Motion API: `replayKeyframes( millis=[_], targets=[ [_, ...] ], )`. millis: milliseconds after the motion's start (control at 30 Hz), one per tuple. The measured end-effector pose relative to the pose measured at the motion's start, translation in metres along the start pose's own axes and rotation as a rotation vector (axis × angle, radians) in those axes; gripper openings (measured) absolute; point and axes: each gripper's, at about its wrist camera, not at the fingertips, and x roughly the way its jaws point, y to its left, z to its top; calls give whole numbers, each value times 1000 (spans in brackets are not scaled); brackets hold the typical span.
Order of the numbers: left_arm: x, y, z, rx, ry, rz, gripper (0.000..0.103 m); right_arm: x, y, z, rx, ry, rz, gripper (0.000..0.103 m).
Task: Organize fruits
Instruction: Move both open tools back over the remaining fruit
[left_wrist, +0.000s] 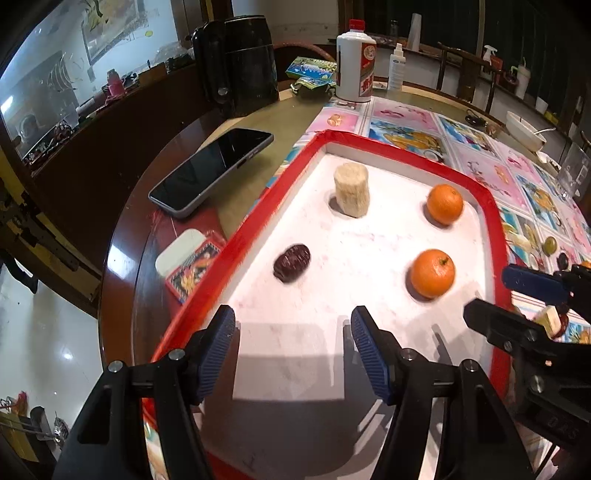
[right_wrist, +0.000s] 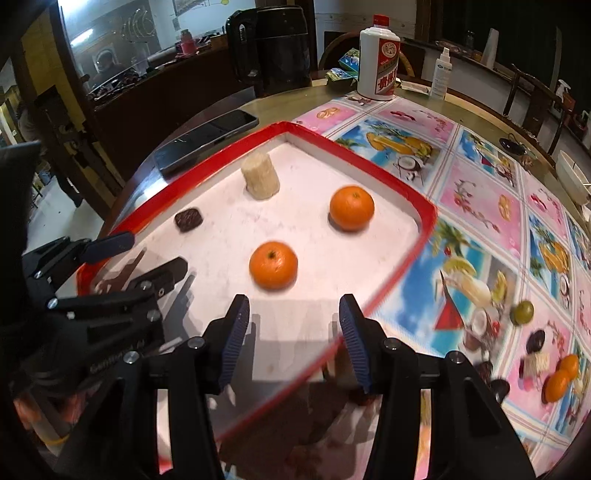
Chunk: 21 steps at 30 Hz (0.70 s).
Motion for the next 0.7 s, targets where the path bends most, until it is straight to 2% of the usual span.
replayKeyframes(
  millis=[200,333,567,700],
  targets=[
    [-30,-25,-13,23,-49,-25,65,-32,-19,-36,47,-24,65,53],
    [-52,-62,-21,91,-91,-73,65,-58,-45,-70,104,-51,82,57],
    [-62,-138,-36,243,-94,-162,65,-95,-121,-131,212,-63,-35,58],
    [-57,-171,-39,289,-81,-200,65,-106,-157,-152,287,-69,-54,58]
  ],
)
